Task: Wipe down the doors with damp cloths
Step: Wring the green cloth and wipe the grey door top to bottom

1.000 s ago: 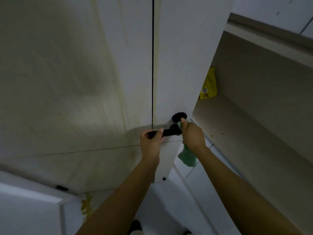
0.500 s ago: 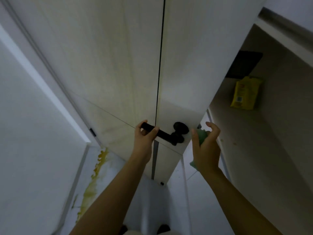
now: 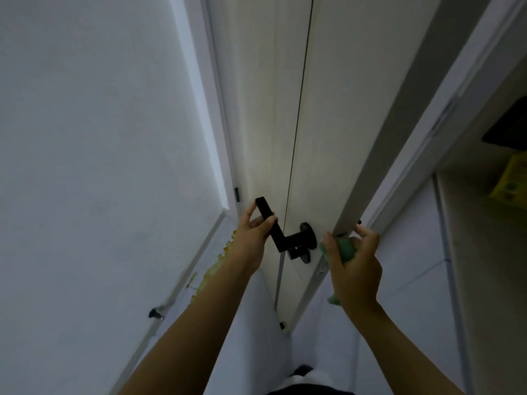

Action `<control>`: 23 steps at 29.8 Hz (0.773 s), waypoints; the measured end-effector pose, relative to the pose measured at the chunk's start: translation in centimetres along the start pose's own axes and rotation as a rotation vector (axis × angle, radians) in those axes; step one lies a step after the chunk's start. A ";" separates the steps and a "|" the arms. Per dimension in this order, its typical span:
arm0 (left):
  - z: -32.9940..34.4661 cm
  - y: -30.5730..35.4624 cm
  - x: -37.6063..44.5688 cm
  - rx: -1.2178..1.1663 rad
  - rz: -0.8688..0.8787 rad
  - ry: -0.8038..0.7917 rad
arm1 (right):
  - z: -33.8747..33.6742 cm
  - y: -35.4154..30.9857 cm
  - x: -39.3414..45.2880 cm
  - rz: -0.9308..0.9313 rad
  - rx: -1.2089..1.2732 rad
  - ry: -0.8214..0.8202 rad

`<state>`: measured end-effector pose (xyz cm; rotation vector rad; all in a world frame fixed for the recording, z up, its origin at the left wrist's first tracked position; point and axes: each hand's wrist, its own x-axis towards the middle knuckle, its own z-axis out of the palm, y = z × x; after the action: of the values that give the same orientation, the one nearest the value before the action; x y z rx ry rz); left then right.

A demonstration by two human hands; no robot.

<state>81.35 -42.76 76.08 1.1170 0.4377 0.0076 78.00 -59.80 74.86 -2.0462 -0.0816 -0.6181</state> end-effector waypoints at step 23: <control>-19.6 6.0 -9.6 0.168 0.584 0.731 | 17.4 -15.1 -6.4 -0.412 0.490 -0.824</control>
<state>67.14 -25.23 77.42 1.3593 0.7509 0.9286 74.77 -36.17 76.68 -1.6758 -1.0471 0.0560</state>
